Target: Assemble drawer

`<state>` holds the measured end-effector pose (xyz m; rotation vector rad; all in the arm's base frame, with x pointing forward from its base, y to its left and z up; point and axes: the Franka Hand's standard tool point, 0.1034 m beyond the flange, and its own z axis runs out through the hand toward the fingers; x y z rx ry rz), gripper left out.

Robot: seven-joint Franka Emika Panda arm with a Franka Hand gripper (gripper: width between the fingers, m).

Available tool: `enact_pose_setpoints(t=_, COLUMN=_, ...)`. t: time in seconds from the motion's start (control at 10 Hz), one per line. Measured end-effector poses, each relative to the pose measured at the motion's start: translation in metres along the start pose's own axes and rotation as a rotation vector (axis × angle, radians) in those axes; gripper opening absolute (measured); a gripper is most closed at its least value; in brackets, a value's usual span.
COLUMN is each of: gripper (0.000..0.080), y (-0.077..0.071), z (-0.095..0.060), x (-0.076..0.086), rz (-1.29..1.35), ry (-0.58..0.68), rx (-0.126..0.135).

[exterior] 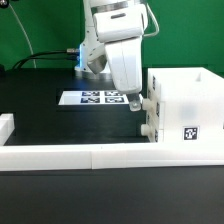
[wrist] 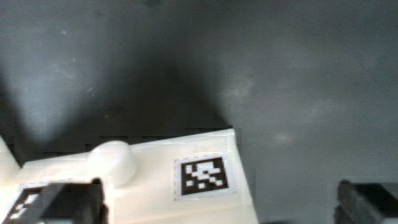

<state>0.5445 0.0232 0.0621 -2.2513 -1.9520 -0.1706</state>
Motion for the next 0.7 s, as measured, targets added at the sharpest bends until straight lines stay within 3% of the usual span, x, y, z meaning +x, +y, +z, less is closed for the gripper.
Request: enact_pose_setpoints(t=0.7, gripper=0.0649, y=-0.0001, z=0.0005, x=-0.0018, rz=0.003, ry=0.000, rx=0.001)
